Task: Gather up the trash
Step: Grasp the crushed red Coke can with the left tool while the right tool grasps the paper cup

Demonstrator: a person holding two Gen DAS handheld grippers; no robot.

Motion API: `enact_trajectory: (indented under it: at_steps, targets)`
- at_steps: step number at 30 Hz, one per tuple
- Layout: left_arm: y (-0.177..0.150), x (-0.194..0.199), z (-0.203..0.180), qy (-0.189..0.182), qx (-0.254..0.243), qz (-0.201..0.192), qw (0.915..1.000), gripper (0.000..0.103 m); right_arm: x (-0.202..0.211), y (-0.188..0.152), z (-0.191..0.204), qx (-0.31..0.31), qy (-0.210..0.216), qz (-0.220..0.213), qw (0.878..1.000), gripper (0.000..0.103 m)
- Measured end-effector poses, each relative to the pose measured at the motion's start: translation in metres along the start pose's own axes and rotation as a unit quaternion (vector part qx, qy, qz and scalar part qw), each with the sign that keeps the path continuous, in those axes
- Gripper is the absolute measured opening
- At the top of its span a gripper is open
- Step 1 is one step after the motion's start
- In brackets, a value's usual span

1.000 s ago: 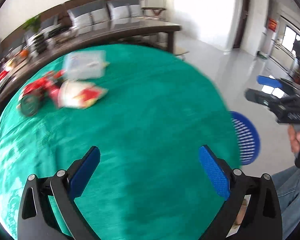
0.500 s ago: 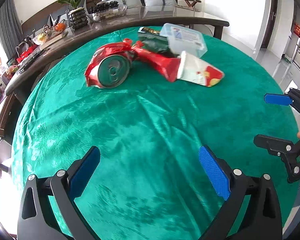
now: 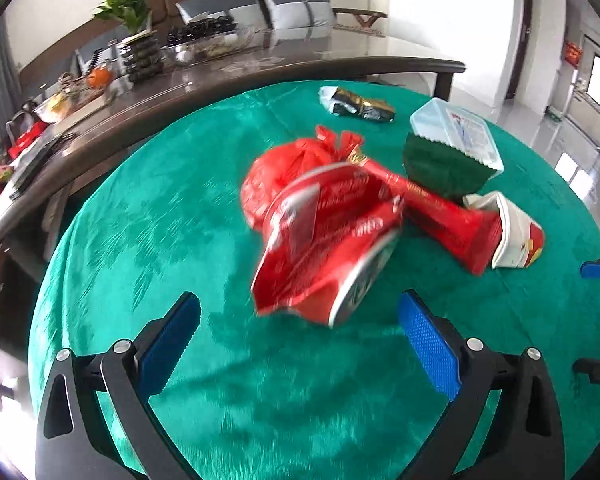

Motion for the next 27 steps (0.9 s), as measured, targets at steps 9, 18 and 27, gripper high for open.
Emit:
enact_trajectory:
  at_steps: [9,18,27]
  targets:
    - [0.018,-0.014,-0.021,-0.047,-0.046,-0.002,0.9978,0.098,-0.006,0.020,-0.008,0.001,0.034,0.000,0.999,0.098]
    - [0.018,-0.009,-0.018,-0.083,-0.018,-0.016,0.9963,0.069,-0.058,0.090,-0.012,0.082,0.070,0.030,0.994,0.098]
    - [0.009,-0.002,-0.023,-0.091,-0.007,-0.012,0.9957,0.066,-0.046,0.082,-0.003,0.068,0.075,0.029,0.994,0.041]
Point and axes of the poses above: each gripper's, at about its wrist camera, not at the fingertips, and x roughly against the way its jaws point, z to its left, y to its top, the point moved 8 cm from there along -x, roughly the way its jaws point, and after that the axes turned 1 degree about -y, right-handed, at the moved point
